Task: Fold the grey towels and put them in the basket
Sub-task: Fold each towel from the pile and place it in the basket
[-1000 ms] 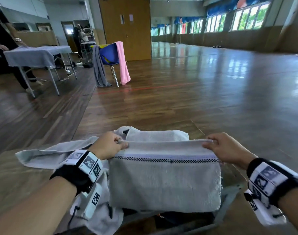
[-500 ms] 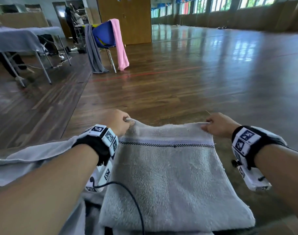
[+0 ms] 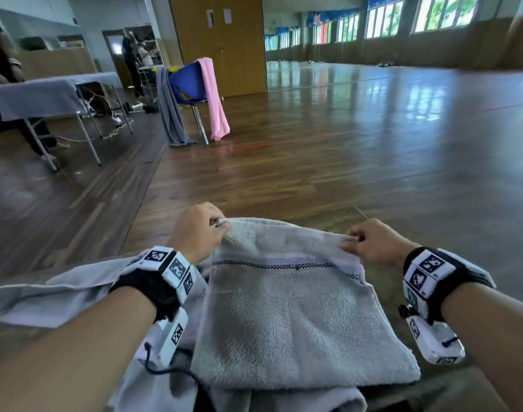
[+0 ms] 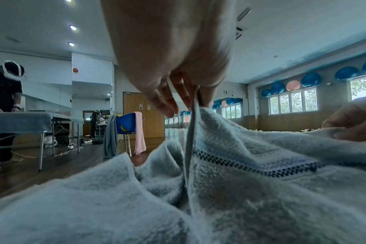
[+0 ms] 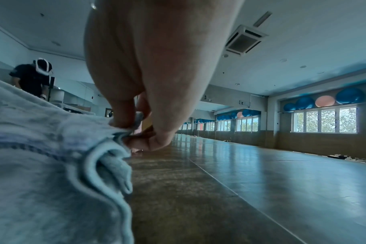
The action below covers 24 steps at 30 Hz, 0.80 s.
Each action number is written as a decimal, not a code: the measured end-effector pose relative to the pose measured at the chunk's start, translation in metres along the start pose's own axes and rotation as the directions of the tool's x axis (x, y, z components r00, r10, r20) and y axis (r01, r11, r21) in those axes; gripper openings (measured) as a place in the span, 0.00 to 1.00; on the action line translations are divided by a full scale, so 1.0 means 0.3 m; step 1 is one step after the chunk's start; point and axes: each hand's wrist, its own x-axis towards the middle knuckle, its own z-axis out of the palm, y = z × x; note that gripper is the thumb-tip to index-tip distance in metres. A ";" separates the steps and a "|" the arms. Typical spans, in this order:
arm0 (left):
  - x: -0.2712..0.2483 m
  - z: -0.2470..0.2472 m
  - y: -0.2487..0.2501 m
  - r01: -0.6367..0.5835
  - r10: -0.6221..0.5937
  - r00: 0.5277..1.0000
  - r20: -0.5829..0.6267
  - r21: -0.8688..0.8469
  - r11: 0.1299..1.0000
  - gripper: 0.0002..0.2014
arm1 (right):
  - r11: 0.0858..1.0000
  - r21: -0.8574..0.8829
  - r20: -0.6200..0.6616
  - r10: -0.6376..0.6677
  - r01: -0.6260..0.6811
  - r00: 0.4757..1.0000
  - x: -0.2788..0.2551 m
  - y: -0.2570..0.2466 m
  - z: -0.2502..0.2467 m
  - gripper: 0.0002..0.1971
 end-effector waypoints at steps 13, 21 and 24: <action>-0.292 -0.437 0.141 0.176 -0.176 0.847 0.502 0.047 0.983 0.05 | 0.947 0.099 -0.295 -0.265 0.305 0.918 -0.473 -0.141 -0.188 0.16; -0.369 -0.105 0.332 0.159 0.026 0.882 0.471 -0.349 0.924 0.09 | 0.952 0.017 -0.248 -0.292 0.306 0.924 -0.607 -0.135 0.068 0.12; -0.378 0.028 0.402 0.092 0.156 0.883 0.444 -0.488 0.868 0.12 | 0.935 0.096 -0.342 -0.292 0.342 0.893 -0.575 -0.161 0.119 0.13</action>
